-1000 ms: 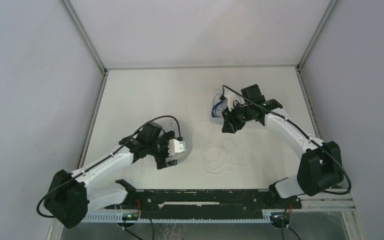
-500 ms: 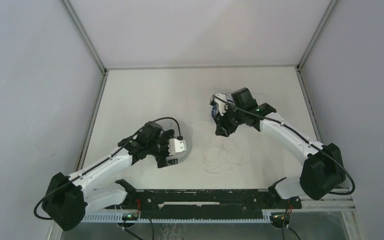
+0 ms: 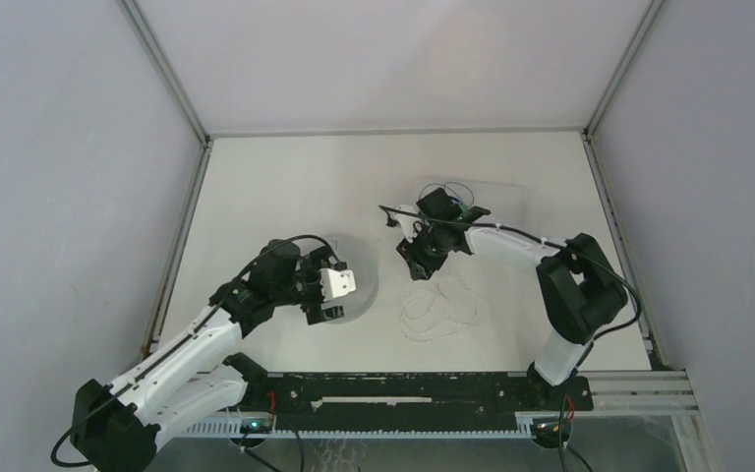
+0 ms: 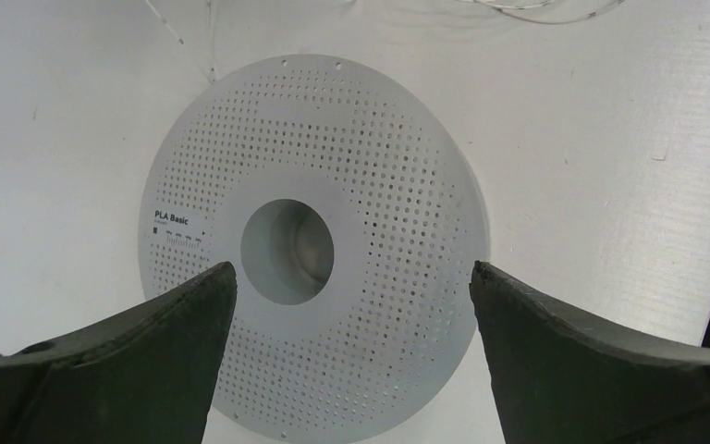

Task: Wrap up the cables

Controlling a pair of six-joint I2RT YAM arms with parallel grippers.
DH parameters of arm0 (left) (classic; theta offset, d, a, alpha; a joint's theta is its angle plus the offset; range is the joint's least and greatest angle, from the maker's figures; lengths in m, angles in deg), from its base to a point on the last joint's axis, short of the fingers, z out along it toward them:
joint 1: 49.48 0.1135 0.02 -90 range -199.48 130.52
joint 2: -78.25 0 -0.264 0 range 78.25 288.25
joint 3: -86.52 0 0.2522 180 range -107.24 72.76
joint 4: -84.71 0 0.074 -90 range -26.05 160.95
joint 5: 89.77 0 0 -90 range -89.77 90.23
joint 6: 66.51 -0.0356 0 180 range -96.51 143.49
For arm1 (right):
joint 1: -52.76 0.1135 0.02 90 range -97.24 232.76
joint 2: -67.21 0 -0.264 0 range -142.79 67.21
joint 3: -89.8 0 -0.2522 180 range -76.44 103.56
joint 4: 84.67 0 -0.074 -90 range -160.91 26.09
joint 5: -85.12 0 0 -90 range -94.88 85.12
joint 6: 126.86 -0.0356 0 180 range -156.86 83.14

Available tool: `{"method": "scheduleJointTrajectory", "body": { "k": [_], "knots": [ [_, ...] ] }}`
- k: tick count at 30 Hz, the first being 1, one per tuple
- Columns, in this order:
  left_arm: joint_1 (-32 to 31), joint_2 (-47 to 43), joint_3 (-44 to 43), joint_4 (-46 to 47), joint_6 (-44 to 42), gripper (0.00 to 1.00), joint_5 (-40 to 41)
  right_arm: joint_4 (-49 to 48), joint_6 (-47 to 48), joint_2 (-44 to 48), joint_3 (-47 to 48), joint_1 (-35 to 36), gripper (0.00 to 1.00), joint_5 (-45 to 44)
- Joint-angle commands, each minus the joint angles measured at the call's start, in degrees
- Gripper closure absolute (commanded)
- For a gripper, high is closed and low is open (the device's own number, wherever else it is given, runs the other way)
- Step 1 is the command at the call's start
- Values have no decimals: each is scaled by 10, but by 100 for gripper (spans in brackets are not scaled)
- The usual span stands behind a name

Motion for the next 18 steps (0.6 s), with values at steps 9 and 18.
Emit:
{"method": "scheduleJointTrajectory", "body": {
  "k": [9,18],
  "knots": [
    [21,-32,20,17,21,0,-21,-21,-131,-78,54,-16,53,-52],
    [22,-25,17,22,14,0,-20,-36,-156,-86,61,-24,66,-24]
  ]
}}
